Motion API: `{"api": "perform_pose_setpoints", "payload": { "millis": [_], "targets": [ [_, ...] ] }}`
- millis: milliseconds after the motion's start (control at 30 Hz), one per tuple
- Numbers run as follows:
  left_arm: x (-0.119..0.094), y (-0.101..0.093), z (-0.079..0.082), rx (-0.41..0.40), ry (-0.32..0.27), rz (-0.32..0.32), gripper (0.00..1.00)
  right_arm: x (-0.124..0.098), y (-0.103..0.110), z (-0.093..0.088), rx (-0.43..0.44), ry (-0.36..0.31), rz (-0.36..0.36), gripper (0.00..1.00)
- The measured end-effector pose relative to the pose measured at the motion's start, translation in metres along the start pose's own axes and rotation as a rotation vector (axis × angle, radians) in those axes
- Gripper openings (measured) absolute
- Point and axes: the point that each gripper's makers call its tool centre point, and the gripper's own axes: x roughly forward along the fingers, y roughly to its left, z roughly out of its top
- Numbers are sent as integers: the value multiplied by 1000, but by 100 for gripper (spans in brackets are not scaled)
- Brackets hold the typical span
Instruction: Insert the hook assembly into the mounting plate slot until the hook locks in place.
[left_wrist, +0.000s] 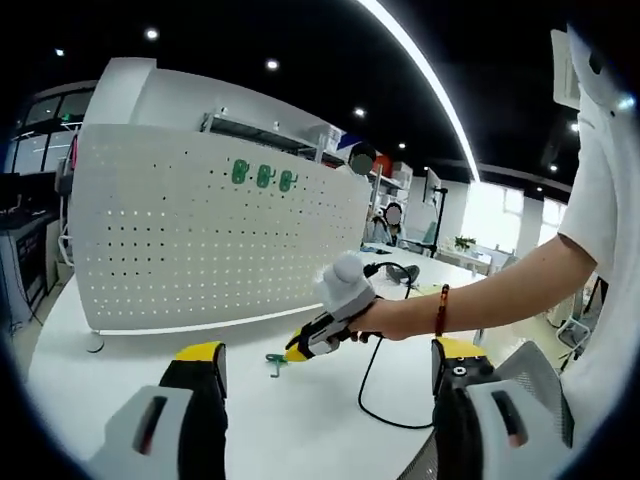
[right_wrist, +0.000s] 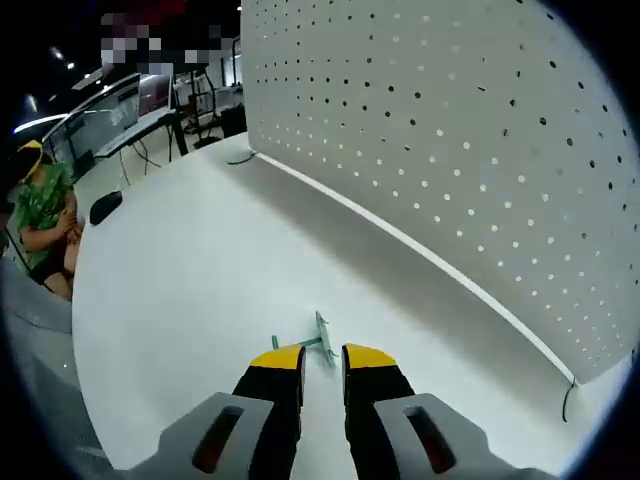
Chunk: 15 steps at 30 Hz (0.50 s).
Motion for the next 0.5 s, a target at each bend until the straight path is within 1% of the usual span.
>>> {"api": "perform_pose_setpoints", "payload": {
  "millis": [133, 233, 433, 500],
  "targets": [
    [-1, 2, -2, -11, 1, 7, 86, 4, -1, -1, 11, 4, 10, 14],
    [-2, 6, -3, -20, -1, 15, 86, 9, -1, -3, -16, 24, 13, 13],
    [-4, 10, -5, -25, 8, 23, 85, 13, -2, -3, -22, 34, 18, 12],
    [-5, 12, -6, -28, 9, 26, 85, 16, -2, -6, -22, 51, 25, 12]
  ]
}}
